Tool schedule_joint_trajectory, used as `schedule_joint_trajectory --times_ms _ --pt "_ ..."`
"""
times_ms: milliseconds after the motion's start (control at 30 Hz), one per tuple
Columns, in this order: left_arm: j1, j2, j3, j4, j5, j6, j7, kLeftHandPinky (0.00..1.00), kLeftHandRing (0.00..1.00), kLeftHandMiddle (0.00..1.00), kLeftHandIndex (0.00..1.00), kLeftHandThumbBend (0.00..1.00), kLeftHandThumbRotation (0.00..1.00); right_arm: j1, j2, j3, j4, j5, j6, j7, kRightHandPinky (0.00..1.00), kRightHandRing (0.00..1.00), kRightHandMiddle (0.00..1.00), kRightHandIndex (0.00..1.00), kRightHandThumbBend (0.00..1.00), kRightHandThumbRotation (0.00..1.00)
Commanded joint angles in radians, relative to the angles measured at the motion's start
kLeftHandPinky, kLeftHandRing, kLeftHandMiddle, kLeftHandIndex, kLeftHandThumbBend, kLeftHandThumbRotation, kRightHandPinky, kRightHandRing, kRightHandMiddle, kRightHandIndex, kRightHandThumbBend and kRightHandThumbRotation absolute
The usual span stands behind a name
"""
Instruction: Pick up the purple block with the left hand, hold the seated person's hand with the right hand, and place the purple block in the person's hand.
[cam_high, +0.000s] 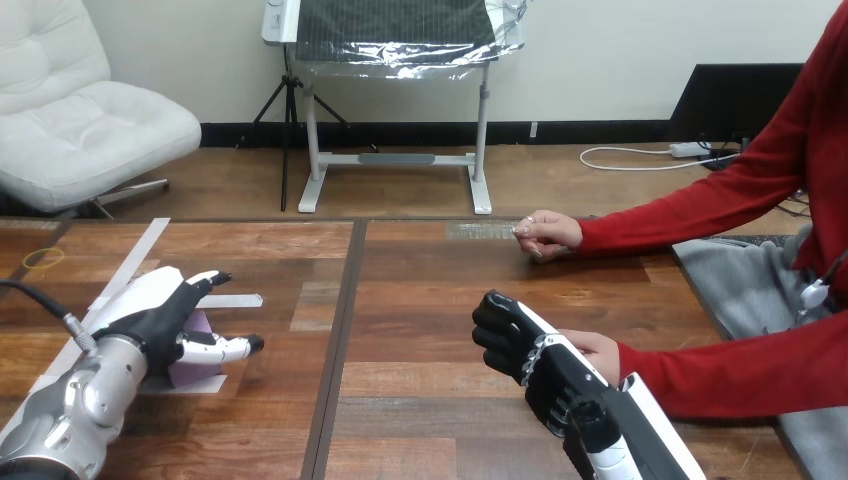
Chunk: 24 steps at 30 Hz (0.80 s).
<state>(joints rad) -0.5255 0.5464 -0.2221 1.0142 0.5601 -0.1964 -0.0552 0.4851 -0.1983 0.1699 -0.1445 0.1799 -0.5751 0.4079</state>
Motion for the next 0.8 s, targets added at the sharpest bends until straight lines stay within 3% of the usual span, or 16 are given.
schedule_joint_trajectory --times_ms 0,467,767 --pt "-0.088 0.043 -0.005 -0.021 -0.002 0.018 -0.011 0.88 0.92 0.94 0.93 0.68 0.41 -0.059 0.007 -0.015 -0.018 0.018 -0.013 0.001 0.94 0.93 0.93 0.93 0.71 1.00" --pt "-0.092 0.042 -0.017 -0.055 0.019 0.115 -0.033 0.78 0.91 0.93 0.93 0.72 0.48 -0.062 0.006 -0.017 -0.019 0.021 -0.011 0.004 0.94 0.93 0.93 0.93 0.71 1.00" --pt "-0.098 0.034 -0.028 -0.066 0.036 0.171 -0.014 0.72 0.87 0.89 0.88 0.76 0.32 -0.064 0.006 -0.016 -0.020 0.024 -0.011 0.008 0.94 0.93 0.93 0.93 0.71 1.00"
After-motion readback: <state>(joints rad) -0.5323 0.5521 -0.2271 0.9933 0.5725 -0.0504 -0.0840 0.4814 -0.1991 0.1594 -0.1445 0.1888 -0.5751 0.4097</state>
